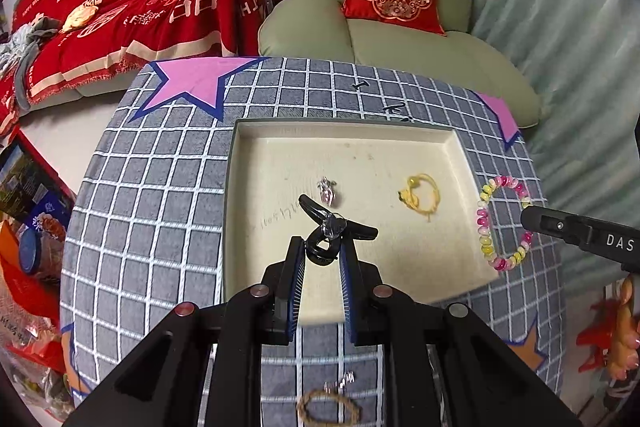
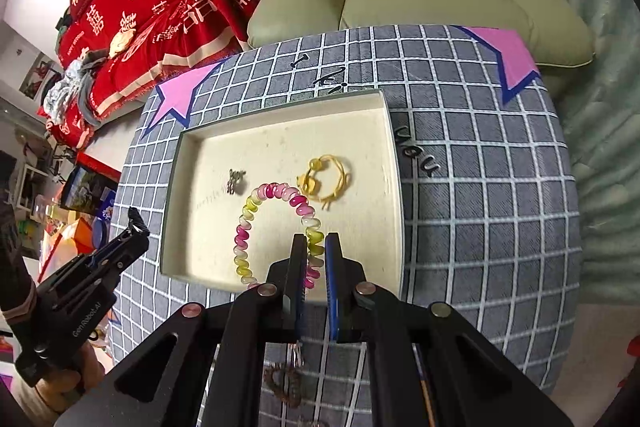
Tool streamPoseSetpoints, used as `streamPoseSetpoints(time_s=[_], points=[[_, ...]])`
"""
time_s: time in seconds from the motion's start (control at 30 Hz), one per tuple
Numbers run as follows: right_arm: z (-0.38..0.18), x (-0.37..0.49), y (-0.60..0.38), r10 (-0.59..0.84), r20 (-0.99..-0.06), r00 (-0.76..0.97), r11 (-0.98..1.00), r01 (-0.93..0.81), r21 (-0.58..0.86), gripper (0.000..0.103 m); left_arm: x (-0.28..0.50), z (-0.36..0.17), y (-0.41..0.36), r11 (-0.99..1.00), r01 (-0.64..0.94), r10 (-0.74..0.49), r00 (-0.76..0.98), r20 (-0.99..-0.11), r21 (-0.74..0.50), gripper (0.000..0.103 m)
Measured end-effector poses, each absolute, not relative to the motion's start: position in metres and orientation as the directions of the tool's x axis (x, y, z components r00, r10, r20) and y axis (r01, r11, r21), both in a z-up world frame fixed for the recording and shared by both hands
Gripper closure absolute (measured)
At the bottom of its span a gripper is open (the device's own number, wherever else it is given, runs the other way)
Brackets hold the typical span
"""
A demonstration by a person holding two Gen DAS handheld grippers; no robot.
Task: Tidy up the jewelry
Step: 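Carry the beaded bracelet and black hair clip into the box tray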
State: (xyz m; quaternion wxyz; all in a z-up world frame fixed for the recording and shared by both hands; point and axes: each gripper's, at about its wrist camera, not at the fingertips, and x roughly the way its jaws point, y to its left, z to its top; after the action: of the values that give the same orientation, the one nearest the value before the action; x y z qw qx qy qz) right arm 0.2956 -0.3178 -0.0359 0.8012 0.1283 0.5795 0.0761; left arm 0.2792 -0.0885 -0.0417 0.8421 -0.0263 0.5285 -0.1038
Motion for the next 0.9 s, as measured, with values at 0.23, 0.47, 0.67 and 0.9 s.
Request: streamPoseSetpoints(time_s=[0.23, 0.47, 0.67, 0.9], points=[[-0.060, 0.329, -0.316, 0.286, -0.913, 0.293, 0.951, 0.030, 0.307, 0.094, 0.308, -0.070, -0.101, 0.983, 0.130, -0.169, 0.397, -0.902, -0.127, 0.077], [-0.089, 0.355, -0.318, 0.287, -0.919, 0.269, 0.950, 0.045, 0.310, 0.094, 0.324, -0.103, -0.109, 0.990, 0.117, -0.119, 0.359, -0.926, -0.082, 0.077], [-0.111, 0.367, -0.318, 0.278, -0.930, 0.241, 0.952, 0.060, 0.301, 0.094, 0.333, -0.128, -0.113, 0.993, 0.104, -0.080, 0.323, -0.943, -0.048, 0.077], [-0.127, 0.371, -0.317, 0.268, -0.940, 0.212, 0.958, 0.047, 0.284, 0.094, 0.338, -0.141, -0.116, 0.995, 0.100, -0.044, 0.302, -0.952, -0.014, 0.077]])
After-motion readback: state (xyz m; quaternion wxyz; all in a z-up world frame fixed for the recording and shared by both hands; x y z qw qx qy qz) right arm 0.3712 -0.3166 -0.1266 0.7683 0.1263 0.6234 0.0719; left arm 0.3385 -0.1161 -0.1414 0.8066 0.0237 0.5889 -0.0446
